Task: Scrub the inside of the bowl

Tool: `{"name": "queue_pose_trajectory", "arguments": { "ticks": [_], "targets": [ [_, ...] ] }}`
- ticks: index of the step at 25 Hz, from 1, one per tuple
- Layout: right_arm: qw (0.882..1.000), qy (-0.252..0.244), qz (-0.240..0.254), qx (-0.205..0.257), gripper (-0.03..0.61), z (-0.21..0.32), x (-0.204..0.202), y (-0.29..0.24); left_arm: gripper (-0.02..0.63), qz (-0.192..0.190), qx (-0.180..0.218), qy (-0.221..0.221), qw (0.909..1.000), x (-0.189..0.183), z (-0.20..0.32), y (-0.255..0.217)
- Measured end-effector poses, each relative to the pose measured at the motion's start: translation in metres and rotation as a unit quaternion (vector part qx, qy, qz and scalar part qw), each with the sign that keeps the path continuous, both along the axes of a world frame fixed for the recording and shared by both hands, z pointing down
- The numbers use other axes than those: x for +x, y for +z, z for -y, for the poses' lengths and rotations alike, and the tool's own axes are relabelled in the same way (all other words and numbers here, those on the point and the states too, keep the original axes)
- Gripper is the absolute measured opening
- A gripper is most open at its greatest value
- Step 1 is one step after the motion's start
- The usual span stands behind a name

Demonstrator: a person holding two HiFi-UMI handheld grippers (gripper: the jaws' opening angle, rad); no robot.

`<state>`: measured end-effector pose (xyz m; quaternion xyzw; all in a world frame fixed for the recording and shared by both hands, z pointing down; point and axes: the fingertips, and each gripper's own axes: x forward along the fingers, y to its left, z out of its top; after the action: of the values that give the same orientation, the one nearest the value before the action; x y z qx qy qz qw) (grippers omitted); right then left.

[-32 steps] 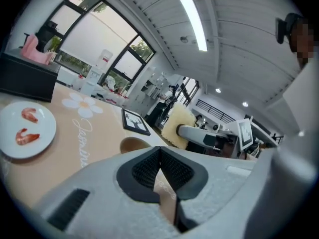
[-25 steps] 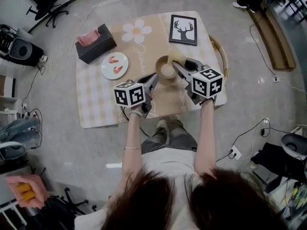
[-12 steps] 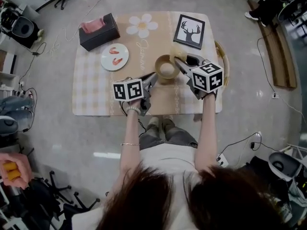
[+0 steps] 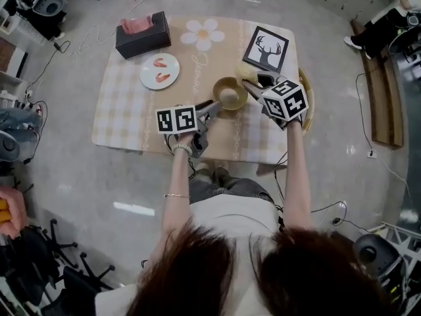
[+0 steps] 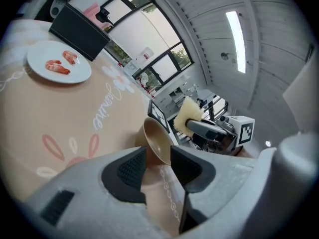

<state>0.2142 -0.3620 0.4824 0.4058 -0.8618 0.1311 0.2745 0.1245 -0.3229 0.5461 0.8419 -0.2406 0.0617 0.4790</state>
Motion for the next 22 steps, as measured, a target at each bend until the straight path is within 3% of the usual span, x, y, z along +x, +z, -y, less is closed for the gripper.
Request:
{"name": "queue_pose_trajectory", "arguments": {
  "ticks": [7, 12, 22],
  "targets": [
    [0.990, -0.091, -0.104, -0.004, 0.095, 0.009, -0.006, 0.008, 0.144, -0.018, -0.019, -0.029, 0.9992, -0.001, 0.002, 0.003],
    [0.973, -0.152, -0.173, -0.006, 0.095, 0.009, -0.010, 0.013, 0.144, -0.022, -0.047, -0.041, 0.9978, 0.001, 0.001, 0.009],
    [0.900, -0.286, -0.330, 0.004, 0.095, 0.009, -0.018, 0.031, 0.143, -0.039, -0.087, -0.049, 0.9942, 0.006, 0.001, 0.017]
  ]
}}
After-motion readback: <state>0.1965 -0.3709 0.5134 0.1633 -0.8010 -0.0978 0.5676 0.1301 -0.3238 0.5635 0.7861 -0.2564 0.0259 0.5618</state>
